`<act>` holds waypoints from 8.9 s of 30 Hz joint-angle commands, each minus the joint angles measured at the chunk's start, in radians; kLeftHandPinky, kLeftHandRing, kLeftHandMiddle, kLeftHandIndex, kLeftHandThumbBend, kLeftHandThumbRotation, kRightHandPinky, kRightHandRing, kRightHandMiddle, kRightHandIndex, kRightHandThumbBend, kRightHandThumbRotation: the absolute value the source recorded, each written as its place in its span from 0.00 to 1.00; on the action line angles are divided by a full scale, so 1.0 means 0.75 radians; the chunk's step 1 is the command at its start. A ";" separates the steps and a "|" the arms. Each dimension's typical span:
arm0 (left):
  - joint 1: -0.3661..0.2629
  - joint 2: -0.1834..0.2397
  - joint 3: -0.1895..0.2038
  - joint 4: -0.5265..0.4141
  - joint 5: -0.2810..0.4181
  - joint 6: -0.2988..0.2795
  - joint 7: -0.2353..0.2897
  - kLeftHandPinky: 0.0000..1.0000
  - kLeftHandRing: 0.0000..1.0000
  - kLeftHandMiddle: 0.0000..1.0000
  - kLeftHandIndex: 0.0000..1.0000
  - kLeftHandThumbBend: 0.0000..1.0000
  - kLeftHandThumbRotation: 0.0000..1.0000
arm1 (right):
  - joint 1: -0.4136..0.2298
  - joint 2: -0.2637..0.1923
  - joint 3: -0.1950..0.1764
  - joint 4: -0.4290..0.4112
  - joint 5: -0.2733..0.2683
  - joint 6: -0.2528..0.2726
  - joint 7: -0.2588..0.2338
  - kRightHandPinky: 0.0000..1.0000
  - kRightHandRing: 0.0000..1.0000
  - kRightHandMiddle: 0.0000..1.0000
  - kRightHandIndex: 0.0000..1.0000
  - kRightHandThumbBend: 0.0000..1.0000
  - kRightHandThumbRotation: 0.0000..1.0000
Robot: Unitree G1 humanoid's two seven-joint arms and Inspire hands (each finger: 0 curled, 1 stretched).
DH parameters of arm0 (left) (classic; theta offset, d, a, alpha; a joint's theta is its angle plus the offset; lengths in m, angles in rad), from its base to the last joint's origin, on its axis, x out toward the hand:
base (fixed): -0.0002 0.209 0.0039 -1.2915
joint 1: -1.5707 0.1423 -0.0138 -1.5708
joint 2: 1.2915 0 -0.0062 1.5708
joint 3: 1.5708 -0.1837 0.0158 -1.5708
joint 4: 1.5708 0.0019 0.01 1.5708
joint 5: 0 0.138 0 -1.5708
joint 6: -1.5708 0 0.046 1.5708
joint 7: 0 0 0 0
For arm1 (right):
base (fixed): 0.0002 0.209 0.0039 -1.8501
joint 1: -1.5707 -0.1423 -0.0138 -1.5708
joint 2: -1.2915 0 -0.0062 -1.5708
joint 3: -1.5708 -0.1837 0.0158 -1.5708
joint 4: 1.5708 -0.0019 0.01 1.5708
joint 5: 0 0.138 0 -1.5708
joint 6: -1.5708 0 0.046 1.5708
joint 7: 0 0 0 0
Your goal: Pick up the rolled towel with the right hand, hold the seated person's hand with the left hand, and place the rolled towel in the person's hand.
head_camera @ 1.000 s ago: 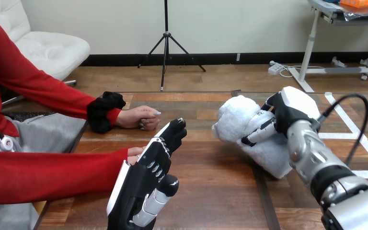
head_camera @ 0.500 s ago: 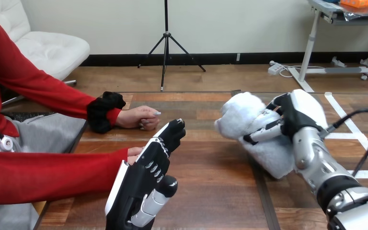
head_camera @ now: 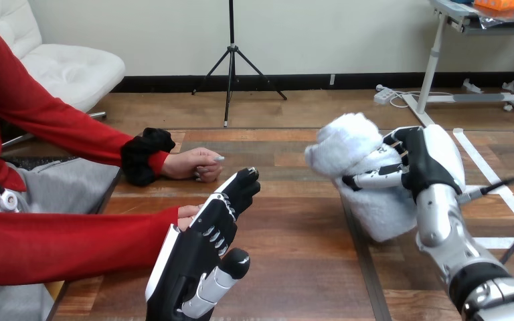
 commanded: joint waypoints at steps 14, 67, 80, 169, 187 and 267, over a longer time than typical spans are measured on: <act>-0.054 0.039 0.034 -0.069 0.034 -0.033 0.022 0.93 0.91 0.92 0.88 1.00 0.77 | 0.030 0.063 -0.154 -0.127 0.162 -0.223 -0.063 0.26 0.33 0.42 0.42 0.85 0.00; -0.084 0.346 0.314 -0.427 1.236 0.121 0.809 0.93 0.94 0.95 0.93 1.00 0.39 | 0.204 0.265 -0.253 -0.163 0.270 -0.569 0.093 0.23 0.27 0.41 0.43 0.76 0.00; -0.149 0.461 0.313 -0.425 1.222 0.192 0.850 0.88 0.90 0.92 0.90 1.00 0.32 | 0.207 0.301 -0.269 -0.150 0.295 -0.580 0.135 0.25 0.29 0.44 0.44 0.74 0.00; -0.579 1.031 0.056 0.500 1.208 0.263 0.688 0.75 0.84 0.87 0.89 1.00 0.36 | 0.276 0.333 -0.331 -0.296 0.390 -0.764 0.244 0.21 0.25 0.37 0.40 0.78 0.00; -0.793 0.980 -0.158 0.920 1.331 0.289 0.949 0.75 0.81 0.85 0.89 1.00 0.50 | 0.331 0.356 -0.323 -0.437 0.401 -0.750 0.256 0.21 0.24 0.37 0.40 0.78 0.00; -0.963 0.834 -0.445 1.075 1.363 0.392 1.175 0.37 0.37 0.42 0.44 0.82 0.10 | 0.436 0.443 -0.303 -0.681 0.394 -0.622 0.257 0.20 0.24 0.39 0.40 0.73 0.00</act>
